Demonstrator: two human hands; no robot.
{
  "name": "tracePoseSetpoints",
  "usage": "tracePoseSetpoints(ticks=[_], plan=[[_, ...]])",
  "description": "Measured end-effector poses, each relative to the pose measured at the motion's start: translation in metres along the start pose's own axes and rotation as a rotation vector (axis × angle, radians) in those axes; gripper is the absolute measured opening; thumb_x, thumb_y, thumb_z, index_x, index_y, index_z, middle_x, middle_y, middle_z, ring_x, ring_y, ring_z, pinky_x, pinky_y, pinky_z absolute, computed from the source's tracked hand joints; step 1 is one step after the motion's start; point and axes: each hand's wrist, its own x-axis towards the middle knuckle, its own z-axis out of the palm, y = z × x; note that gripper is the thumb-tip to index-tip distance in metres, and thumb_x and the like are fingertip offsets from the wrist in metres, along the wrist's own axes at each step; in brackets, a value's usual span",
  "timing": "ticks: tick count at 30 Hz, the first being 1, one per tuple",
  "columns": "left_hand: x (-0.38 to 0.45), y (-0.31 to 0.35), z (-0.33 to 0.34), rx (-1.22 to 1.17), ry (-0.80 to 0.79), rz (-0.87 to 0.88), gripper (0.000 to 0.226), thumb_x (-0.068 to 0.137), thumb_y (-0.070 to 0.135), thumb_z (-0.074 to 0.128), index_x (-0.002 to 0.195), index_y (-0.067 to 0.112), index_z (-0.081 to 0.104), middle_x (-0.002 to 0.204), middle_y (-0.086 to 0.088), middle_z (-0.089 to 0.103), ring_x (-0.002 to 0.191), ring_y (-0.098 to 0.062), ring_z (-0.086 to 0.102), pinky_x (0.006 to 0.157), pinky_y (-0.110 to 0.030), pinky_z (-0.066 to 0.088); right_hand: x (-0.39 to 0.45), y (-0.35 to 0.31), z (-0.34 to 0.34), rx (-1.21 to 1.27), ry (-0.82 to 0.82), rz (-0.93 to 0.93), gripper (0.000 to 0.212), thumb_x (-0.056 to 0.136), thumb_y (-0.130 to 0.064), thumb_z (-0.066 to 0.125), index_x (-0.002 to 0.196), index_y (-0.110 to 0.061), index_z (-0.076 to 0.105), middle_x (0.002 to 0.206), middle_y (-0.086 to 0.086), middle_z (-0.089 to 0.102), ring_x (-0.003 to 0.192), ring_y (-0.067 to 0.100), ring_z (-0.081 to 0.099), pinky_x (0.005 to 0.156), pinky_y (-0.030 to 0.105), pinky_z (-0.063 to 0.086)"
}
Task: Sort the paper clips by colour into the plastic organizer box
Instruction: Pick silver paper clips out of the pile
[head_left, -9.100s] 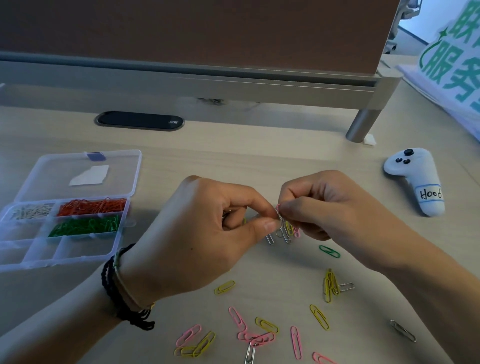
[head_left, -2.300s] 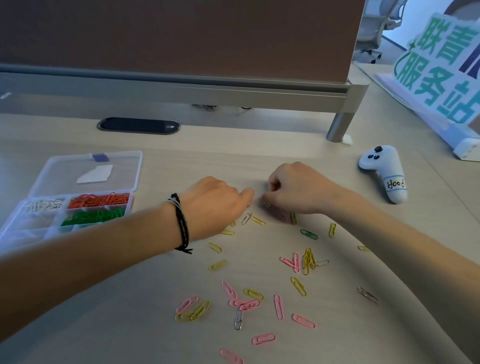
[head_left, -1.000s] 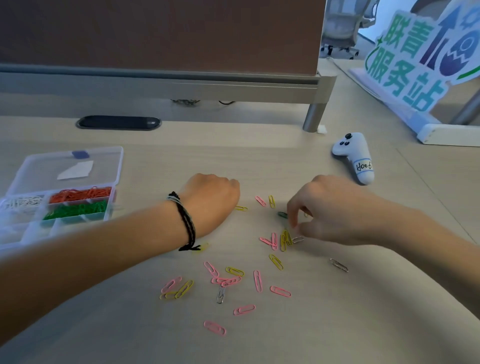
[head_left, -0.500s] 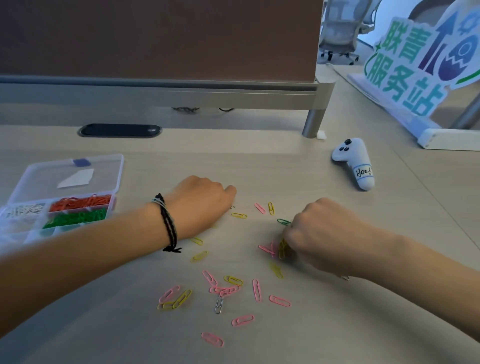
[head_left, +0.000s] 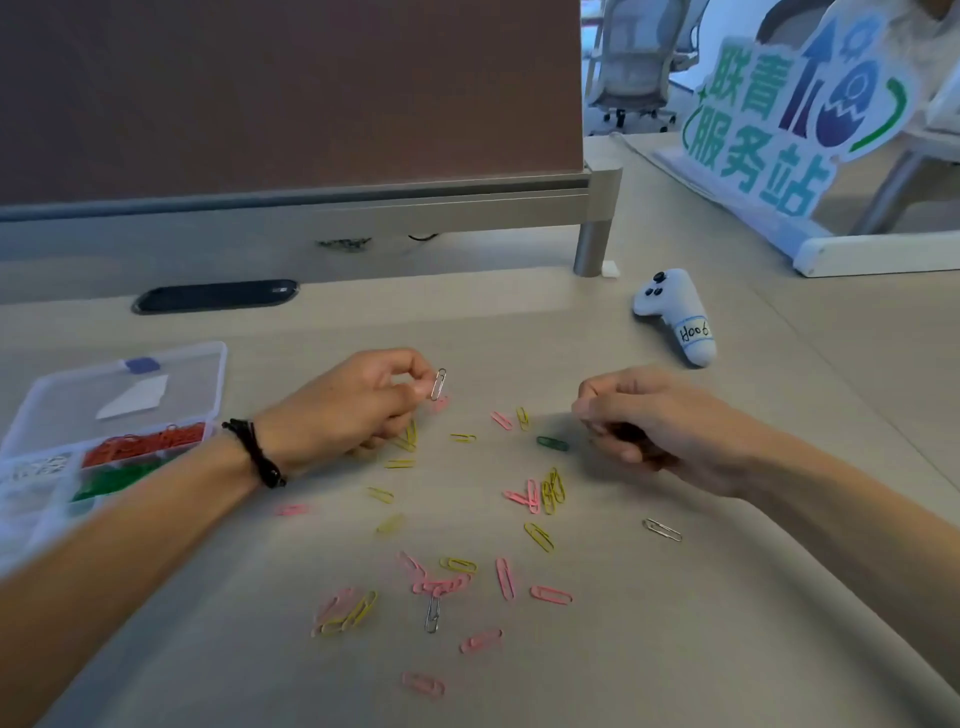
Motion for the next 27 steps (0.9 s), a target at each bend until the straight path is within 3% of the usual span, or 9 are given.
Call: tracePoseSetpoints(ticks=[2,5,9,11,14,19,22,24,27], plan=[[-0.010,-0.005,0.010,-0.517,-0.208,-0.012,0.009,0.102,0.018,0.048,0.094,0.013,0.048,0.051,0.003,0.023,0.039,-0.006,0.014,0.038,-0.015,0.011,-0.005,0.000,-0.008,0.201,0.021,0.067,0.027,0.088,-0.021,0.054,0.063,-0.014,0.046,0.054,0.007,0.037,0.046,0.013,0.021,0.048,0.032,0.006],[-0.014,-0.003,0.035,-0.941,-0.515,0.015,0.004,0.100,0.012,0.045,0.097,0.012,0.047,0.055,0.004,0.022,0.043,-0.005,0.012,0.036,-0.020,0.007,-0.015,0.003,-0.014,0.414,0.029,0.172,0.018,0.081,-0.018,0.049,0.063,-0.012,0.048,0.056,0.007,0.034,0.047,0.011,0.010,0.040,0.024,0.006],[0.005,0.018,0.079,-1.109,-0.705,-0.018,0.015,0.098,0.017,0.032,0.086,0.013,0.041,0.058,0.003,0.020,0.045,-0.006,0.014,0.039,-0.022,0.006,-0.028,0.010,-0.016,0.572,-0.051,0.214,0.017,0.080,-0.018,0.039,0.064,-0.016,0.034,0.053,-0.001,0.018,0.051,0.013,0.004,0.041,0.023,0.006],[0.016,0.038,0.105,-1.074,-0.679,-0.075,0.024,0.096,0.023,0.030,0.074,0.016,0.036,0.057,0.004,0.019,0.044,-0.007,0.014,0.037,-0.021,0.007,-0.039,0.010,-0.017,0.439,0.014,0.241,0.025,0.086,-0.020,0.039,0.064,-0.020,0.027,0.055,-0.003,0.015,0.052,0.014,0.004,0.043,0.027,0.005],[0.026,0.058,0.125,-0.699,-0.570,-0.147,0.037,0.101,0.028,0.036,0.065,0.019,0.034,0.054,0.004,0.023,0.040,-0.005,0.016,0.034,-0.017,0.009,-0.061,0.008,-0.024,-0.015,0.143,0.194,0.039,0.099,-0.023,0.046,0.061,-0.015,0.046,0.055,-0.002,0.028,0.051,0.016,0.017,0.047,0.029,0.014],[0.015,0.055,0.127,0.013,-0.443,0.041,0.035,0.102,0.027,0.049,0.071,0.017,0.059,0.053,0.006,0.038,0.043,-0.010,0.026,0.042,-0.023,0.020,-0.105,0.006,-0.041,-0.539,0.186,0.190,0.036,0.104,-0.015,0.040,0.093,-0.026,0.073,0.054,-0.015,0.048,0.054,0.006,0.042,0.055,0.018,0.032],[0.009,0.050,0.130,0.439,-0.270,0.295,0.031,0.093,0.039,0.062,0.070,0.018,0.057,0.048,0.010,0.038,0.046,-0.007,0.033,0.049,-0.024,0.029,-0.106,0.003,-0.029,-0.808,0.208,0.132,0.012,0.094,-0.028,0.059,0.088,-0.031,0.068,0.066,-0.017,0.056,0.063,-0.007,0.052,0.054,0.015,0.033],[0.004,0.044,0.135,0.670,-0.208,0.453,0.023,0.088,0.049,0.063,0.084,0.027,0.057,0.051,0.007,0.045,0.050,-0.010,0.043,0.053,-0.029,0.035,-0.098,0.005,-0.014,-1.001,0.210,0.053,0.002,0.088,-0.035,0.064,0.087,-0.034,0.065,0.067,-0.012,0.050,0.064,0.001,0.048,0.054,0.022,0.030],[0.003,0.033,0.142,1.061,-0.107,0.792,0.020,0.092,0.048,0.051,0.104,0.032,0.055,0.058,0.002,0.054,0.058,-0.022,0.057,0.051,-0.031,0.033,-0.086,0.007,-0.002,-1.176,0.255,-0.032,0.014,0.087,-0.044,0.063,0.094,-0.032,0.067,0.073,-0.012,0.048,0.077,0.014,0.048,0.061,0.030,0.033]])
